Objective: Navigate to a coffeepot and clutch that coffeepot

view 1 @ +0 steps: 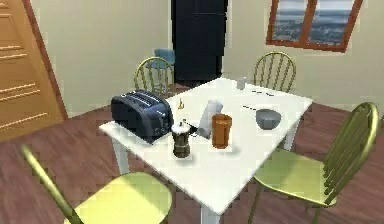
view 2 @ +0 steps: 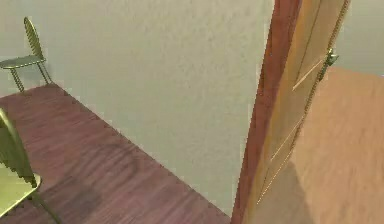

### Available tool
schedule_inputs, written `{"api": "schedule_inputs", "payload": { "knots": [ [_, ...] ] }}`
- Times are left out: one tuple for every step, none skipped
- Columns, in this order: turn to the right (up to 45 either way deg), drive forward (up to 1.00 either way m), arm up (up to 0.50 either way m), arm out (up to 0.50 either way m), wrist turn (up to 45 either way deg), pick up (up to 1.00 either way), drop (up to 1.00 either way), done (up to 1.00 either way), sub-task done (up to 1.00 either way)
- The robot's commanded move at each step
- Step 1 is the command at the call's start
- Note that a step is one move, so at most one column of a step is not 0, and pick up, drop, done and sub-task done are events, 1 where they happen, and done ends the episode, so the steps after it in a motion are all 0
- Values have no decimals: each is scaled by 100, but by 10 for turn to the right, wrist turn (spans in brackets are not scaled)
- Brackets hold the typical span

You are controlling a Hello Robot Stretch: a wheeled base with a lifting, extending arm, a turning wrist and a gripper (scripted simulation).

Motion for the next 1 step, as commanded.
{"api": "schedule_inputs", "payload": {
  "knots": [
    [330, 0, 0, 0, 0, 0, 0, 0, 0]
  ]
}}
